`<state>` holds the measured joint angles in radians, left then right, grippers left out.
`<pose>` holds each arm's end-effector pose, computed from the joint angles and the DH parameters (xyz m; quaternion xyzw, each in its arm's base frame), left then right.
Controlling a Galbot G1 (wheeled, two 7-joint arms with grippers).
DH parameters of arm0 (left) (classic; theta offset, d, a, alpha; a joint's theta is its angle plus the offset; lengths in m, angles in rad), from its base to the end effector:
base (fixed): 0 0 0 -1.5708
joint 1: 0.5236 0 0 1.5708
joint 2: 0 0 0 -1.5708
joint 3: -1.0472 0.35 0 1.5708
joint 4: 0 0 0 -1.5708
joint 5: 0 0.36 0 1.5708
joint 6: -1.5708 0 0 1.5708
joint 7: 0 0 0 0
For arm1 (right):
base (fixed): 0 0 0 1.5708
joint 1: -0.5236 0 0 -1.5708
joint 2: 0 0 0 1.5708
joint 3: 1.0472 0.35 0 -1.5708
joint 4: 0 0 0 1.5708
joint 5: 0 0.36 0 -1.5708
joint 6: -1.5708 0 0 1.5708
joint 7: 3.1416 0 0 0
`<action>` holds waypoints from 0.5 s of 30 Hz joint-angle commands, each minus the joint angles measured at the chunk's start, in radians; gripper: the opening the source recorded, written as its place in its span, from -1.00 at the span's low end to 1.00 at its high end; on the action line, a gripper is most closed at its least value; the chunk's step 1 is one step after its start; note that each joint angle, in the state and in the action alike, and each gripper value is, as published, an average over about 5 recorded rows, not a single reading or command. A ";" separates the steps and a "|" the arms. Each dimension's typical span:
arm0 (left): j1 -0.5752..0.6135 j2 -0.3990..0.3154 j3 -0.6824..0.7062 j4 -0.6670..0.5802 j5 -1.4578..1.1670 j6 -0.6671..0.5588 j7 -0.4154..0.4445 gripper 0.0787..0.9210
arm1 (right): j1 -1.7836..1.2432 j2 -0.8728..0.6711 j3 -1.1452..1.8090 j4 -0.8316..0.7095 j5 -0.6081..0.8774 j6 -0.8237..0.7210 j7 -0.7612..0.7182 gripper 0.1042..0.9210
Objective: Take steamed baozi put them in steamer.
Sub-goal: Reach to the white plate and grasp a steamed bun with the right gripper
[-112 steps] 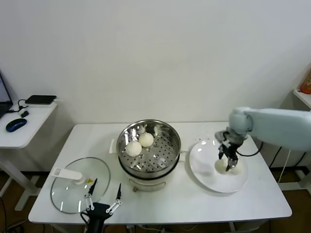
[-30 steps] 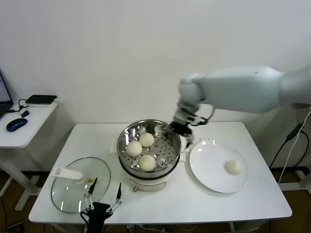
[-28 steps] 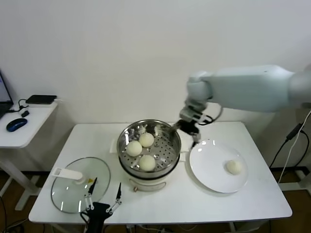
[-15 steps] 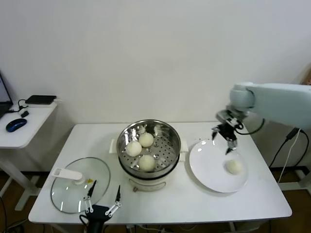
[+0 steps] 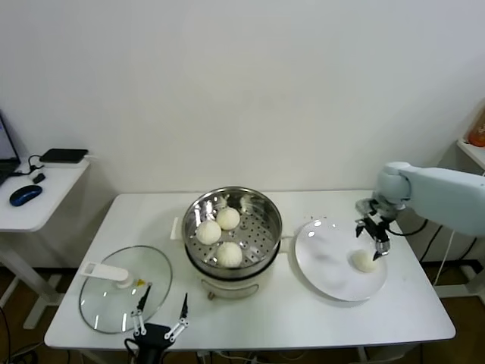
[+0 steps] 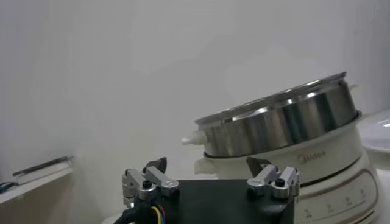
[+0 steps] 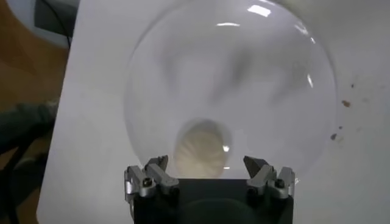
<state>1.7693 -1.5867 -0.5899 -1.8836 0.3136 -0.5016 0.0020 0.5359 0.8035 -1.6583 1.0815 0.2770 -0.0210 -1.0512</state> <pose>0.0981 0.0189 -0.4057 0.0407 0.9859 0.1573 0.0398 0.5566 -0.1731 -0.1755 0.5400 -0.4289 0.5674 0.4499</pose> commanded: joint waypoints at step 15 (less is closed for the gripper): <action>-0.001 0.000 -0.005 0.001 -0.003 0.003 0.002 0.77 | -0.218 0.006 0.186 -0.139 -0.091 -0.037 0.033 0.73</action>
<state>1.7655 -1.5858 -0.5938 -1.8804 0.3126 -0.4979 0.0045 0.3689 0.8084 -1.5177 0.9815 0.2084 -0.0495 -1.0240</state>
